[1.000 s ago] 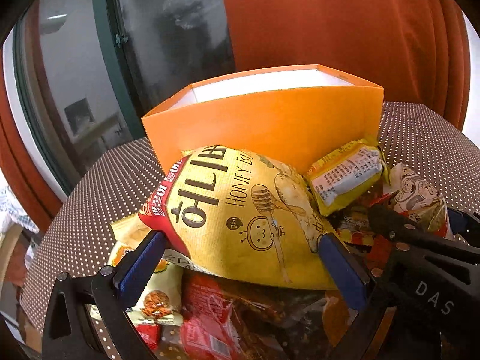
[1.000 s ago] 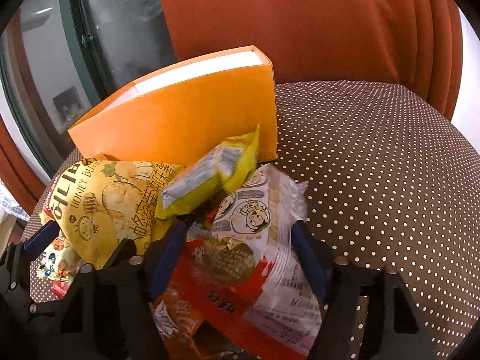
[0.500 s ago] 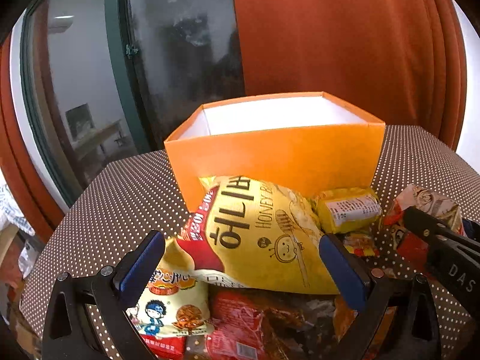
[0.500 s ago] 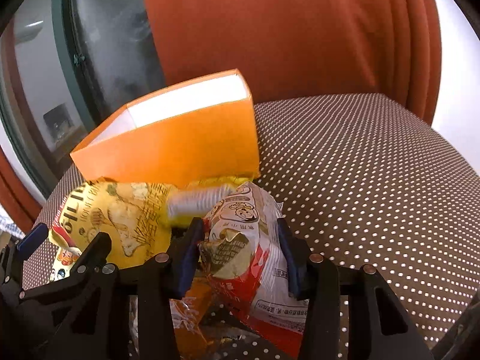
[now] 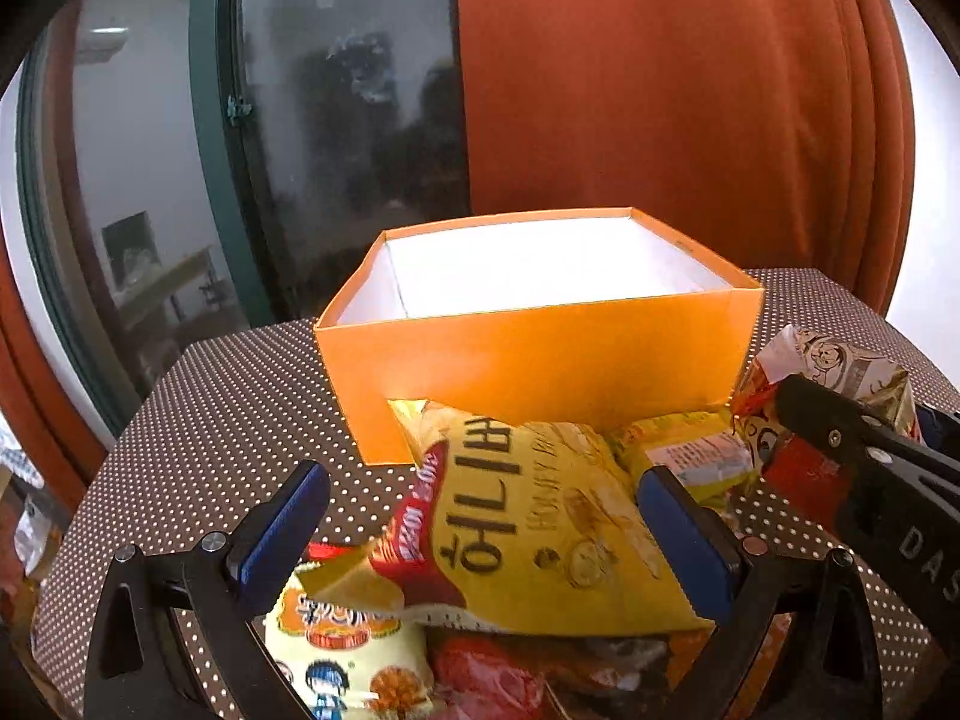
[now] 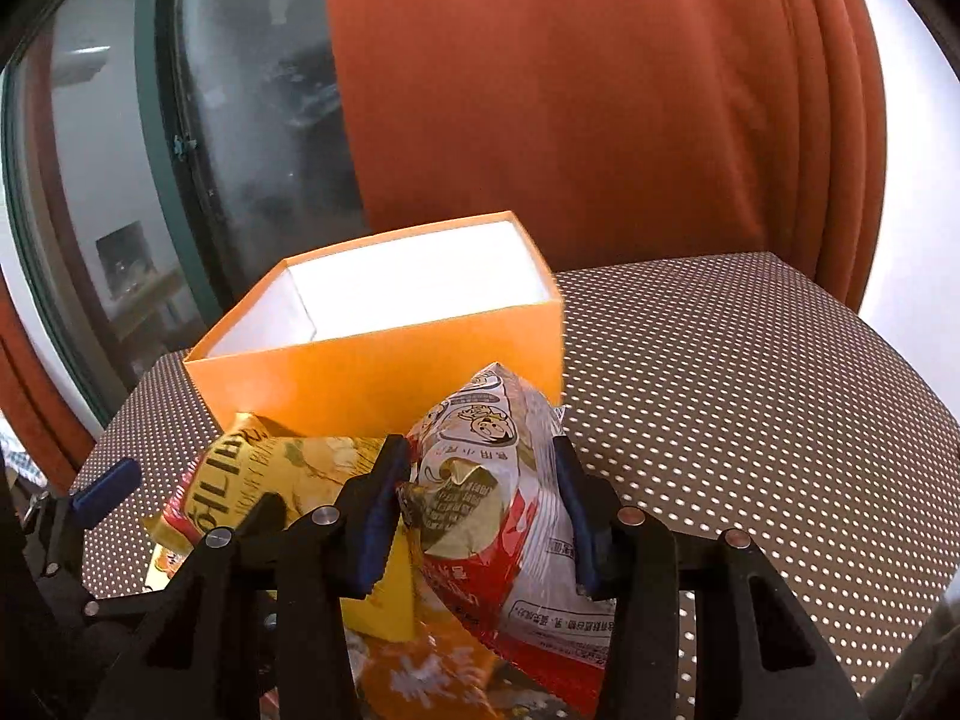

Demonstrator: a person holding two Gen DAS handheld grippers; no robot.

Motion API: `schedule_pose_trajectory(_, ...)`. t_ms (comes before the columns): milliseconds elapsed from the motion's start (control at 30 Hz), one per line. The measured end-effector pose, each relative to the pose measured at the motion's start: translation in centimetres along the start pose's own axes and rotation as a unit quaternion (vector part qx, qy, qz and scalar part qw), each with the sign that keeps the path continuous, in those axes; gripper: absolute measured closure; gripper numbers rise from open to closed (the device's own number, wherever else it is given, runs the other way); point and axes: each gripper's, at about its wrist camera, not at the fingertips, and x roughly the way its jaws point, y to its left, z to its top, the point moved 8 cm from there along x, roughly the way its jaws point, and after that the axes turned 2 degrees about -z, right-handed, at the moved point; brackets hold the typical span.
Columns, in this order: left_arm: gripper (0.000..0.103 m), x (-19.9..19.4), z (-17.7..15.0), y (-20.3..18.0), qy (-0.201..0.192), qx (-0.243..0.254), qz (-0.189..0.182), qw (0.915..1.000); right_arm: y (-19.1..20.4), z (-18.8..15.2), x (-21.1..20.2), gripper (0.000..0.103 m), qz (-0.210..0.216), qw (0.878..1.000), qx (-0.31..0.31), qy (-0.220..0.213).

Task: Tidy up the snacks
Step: 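Close the left tool on the yellow chip bag, then lift both held bags and carry them over the orange box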

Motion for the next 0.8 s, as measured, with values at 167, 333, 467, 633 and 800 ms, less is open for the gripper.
schedule_pose_trajectory(167, 0.001, 2.6, -0.6, 0.6, 0.041, -0.013, -0.023, 0.9988, 1.5, 0.2, 1.9, 0.053, 0.009, 1.000, -0.007, 0.012)
schedule_pose_trajectory(333, 0.001, 4.4, -2.0, 0.1, 0.090, -0.028, -0.066, 0.9934, 2.3, -0.4, 3.6, 0.053, 0.013, 0.999, -0.013, 0.032)
schedule_pose_trajectory(467, 0.019, 3.9, -2.1, 0.2, 0.077, -0.038, -0.079, 0.9932, 2.5, -0.9, 4.3, 0.053, 0.017, 0.999, -0.020, 0.044)
schedule_pose_trajectory(633, 0.028, 3.0, -2.4, 0.4, 0.068, -0.062, -0.086, 0.9920, 2.8, -1.2, 4.5, 0.053, 0.024, 0.998, -0.025, 0.045)
schedule_pose_trajectory(800, 0.034, 1.4, -2.5, 0.6, 0.057, -0.063, -0.077, 0.9934, 3.5, -1.6, 3.7, 0.053, 0.043, 0.998, -0.028, 0.046)
